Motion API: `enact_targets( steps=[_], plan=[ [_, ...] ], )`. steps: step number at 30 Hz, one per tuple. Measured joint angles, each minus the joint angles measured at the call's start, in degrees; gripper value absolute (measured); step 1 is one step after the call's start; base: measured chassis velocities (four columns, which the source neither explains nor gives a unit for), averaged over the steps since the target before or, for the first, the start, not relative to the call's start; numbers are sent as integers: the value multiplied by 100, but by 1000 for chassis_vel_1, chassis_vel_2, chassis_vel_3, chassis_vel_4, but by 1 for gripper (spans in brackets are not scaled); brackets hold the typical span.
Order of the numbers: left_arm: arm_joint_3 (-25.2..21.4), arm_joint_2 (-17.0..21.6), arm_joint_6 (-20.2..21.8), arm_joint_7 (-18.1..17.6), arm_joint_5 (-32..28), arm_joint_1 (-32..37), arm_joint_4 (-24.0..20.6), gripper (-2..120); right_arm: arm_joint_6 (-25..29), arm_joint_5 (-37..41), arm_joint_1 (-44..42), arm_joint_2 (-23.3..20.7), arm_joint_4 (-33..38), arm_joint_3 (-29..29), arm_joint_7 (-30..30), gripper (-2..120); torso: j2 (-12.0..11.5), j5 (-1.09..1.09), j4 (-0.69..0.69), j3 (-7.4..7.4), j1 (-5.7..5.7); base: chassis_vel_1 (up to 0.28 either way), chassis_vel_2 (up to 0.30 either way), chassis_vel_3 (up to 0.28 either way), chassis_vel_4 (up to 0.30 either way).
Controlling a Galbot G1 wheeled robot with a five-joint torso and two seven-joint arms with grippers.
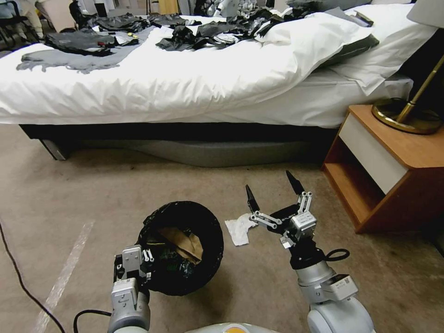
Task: Pick up the trash bin, then pick up the garbage from the floor and place it into the trash bin.
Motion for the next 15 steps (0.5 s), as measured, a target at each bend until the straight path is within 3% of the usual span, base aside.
enact_targets(
  steps=[15],
  plan=[
    [-1, 0, 0, 0, 0, 0, 0, 1, -13, 1, 16, -11, 7, 4, 6, 100, 0, 1, 0, 0, 0, -7, 13, 11, -9]
  ],
)
